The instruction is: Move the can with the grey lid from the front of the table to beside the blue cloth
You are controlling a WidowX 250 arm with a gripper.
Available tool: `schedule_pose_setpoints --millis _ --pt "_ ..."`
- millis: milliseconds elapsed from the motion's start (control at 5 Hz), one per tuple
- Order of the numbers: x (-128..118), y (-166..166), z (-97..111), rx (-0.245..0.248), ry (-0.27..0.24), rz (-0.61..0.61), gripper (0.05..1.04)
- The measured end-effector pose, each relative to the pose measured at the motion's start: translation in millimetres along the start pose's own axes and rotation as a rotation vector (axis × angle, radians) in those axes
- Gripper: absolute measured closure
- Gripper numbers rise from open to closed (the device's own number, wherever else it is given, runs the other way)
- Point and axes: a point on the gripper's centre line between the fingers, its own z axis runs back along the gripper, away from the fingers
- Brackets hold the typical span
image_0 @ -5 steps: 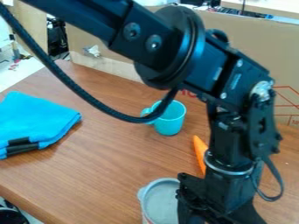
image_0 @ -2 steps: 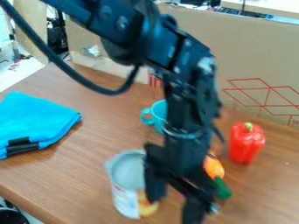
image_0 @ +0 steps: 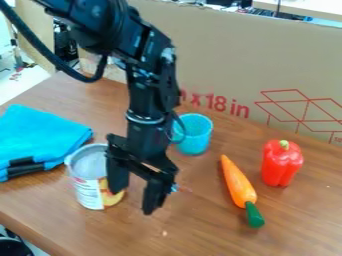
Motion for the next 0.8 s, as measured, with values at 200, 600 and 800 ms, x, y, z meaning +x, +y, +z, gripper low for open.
schedule_pose_setpoints --millis 200,600,800 --pt "-1 22 2 0.008 0.010 0.040 0.083" --pt "-16 36 33 0.045 -0.004 0.052 0.083" --pt "-19 29 57 0.007 -0.051 -0.023 0.083"
